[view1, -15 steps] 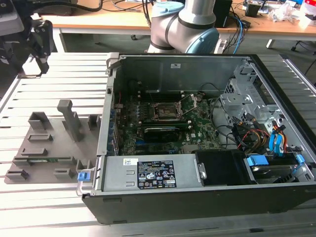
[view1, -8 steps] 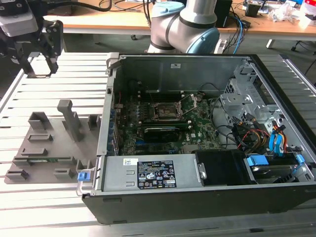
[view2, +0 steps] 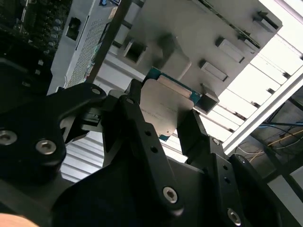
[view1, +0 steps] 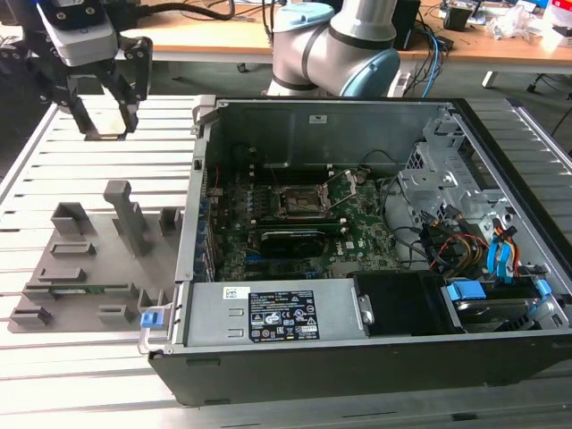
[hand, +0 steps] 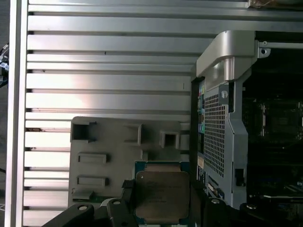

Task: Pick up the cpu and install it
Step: 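Pick up the cpu and move it towards the insertion slot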

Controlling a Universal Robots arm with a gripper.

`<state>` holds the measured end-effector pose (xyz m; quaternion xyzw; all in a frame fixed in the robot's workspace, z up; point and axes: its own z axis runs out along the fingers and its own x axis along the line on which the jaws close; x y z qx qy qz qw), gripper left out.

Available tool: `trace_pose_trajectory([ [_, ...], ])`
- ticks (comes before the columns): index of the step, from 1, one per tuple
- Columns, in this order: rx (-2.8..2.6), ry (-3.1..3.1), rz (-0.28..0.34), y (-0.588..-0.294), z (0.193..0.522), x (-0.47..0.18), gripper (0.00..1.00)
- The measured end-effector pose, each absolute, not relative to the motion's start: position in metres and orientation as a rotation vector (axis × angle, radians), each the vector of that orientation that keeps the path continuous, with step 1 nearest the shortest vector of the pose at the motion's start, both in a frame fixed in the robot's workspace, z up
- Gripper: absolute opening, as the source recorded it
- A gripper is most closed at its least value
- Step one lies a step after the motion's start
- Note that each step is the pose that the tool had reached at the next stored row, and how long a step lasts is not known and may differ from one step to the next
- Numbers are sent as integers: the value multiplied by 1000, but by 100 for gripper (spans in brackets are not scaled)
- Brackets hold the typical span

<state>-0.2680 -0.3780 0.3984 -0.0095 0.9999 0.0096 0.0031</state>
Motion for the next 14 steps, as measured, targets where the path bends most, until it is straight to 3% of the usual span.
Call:
trace_pose_trajectory([
  [14, -30, 3135, 30, -377, 398, -212, 55],
])
